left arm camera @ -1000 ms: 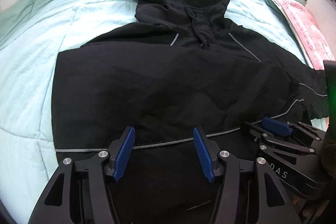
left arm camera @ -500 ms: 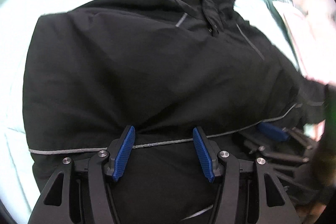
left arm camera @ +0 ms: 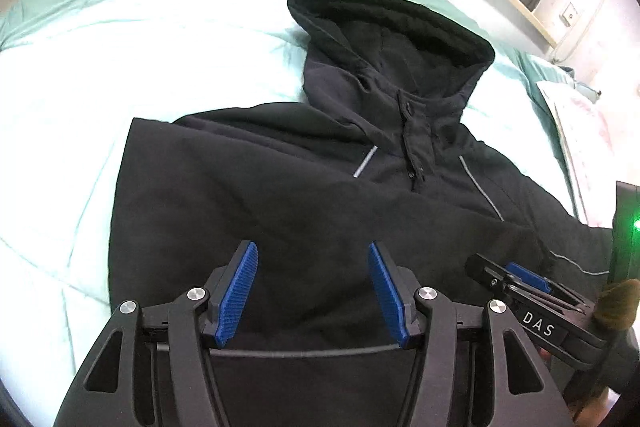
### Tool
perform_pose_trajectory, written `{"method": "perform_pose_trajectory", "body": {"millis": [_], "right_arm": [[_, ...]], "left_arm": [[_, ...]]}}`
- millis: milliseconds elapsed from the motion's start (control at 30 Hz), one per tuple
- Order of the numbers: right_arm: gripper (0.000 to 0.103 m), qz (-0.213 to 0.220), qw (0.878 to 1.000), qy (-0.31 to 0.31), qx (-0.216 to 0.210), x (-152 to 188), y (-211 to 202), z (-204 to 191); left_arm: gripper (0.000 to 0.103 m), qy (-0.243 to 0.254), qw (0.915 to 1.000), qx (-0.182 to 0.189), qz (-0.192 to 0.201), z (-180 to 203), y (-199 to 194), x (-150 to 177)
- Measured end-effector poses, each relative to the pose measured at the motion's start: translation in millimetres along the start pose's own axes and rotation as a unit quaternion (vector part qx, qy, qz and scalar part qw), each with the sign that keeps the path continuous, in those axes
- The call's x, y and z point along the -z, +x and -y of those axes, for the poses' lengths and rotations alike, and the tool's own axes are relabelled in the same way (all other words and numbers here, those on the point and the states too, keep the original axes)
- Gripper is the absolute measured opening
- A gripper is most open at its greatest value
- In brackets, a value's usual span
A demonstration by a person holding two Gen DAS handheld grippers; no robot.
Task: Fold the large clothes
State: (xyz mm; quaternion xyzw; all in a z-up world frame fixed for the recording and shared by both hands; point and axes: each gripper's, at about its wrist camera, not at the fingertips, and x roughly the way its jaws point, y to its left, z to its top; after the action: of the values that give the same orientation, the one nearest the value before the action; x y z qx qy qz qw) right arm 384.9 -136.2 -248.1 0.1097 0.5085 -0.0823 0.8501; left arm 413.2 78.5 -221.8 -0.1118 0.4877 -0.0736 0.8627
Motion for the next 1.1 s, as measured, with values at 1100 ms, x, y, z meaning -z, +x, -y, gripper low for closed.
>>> {"method": "perform_pose_trajectory", "body": {"millis": [1100], "right_arm": [[0.089, -0.041, 0.998, 0.041, -0.025, 26, -72, 155]], "left_arm": [[0.060, 0.044, 0.9967, -0.018, -0.066, 54, -49, 43]]}}
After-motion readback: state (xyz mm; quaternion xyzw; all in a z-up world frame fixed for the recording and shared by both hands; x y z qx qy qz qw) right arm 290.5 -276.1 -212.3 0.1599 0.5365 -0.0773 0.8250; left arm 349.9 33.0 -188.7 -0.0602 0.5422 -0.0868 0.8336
